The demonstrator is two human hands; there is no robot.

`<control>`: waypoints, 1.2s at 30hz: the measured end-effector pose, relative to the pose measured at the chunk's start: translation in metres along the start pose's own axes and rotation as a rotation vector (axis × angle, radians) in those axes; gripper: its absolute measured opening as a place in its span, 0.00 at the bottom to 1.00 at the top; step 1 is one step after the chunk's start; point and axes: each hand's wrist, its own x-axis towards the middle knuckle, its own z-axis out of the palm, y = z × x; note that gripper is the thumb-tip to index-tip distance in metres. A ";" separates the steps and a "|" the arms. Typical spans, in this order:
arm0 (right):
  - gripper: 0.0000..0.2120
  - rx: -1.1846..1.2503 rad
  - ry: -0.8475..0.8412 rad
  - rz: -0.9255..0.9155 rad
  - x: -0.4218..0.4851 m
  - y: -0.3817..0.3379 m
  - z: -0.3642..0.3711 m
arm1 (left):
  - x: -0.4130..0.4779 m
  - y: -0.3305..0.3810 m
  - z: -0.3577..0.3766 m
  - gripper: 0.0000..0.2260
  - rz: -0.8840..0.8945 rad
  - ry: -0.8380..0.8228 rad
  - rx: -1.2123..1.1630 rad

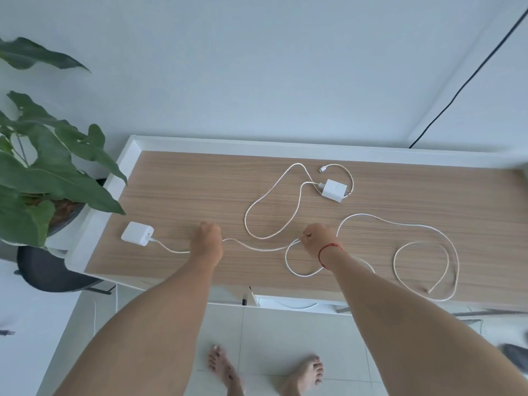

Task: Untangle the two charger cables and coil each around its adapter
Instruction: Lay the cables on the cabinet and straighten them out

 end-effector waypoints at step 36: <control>0.15 -0.171 -0.109 0.000 -0.014 0.070 -0.058 | -0.016 0.074 -0.018 0.12 -0.041 -0.197 -0.202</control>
